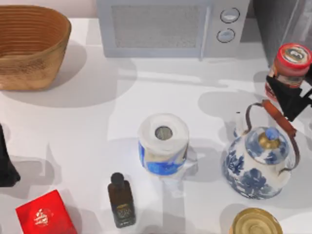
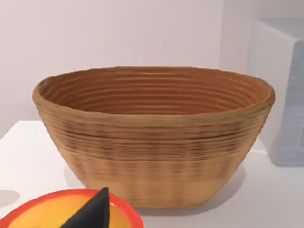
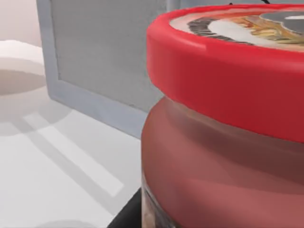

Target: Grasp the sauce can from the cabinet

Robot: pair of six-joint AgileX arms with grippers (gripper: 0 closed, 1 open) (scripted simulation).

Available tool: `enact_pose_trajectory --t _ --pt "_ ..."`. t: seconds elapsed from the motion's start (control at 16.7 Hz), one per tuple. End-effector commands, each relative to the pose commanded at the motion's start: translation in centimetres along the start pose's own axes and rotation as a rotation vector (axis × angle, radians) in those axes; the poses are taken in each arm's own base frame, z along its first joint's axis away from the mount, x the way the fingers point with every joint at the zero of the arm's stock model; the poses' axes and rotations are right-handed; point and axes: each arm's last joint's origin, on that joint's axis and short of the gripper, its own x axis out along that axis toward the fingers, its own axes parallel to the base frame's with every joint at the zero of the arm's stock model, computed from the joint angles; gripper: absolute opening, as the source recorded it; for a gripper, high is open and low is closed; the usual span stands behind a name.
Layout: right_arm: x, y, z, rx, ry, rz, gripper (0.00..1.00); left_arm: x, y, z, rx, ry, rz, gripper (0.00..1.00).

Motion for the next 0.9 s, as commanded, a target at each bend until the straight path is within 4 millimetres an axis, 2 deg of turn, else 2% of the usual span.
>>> enact_pose_trajectory --t 0.6,0.9 --pt "0.00 0.00 0.00 0.000 0.000 0.000 0.98 0.00 0.00 0.00 0.000 0.000 0.000 1.00" --pt "0.00 0.00 0.00 0.000 0.000 0.000 1.00 0.00 0.00 0.00 0.000 0.000 0.000 1.00"
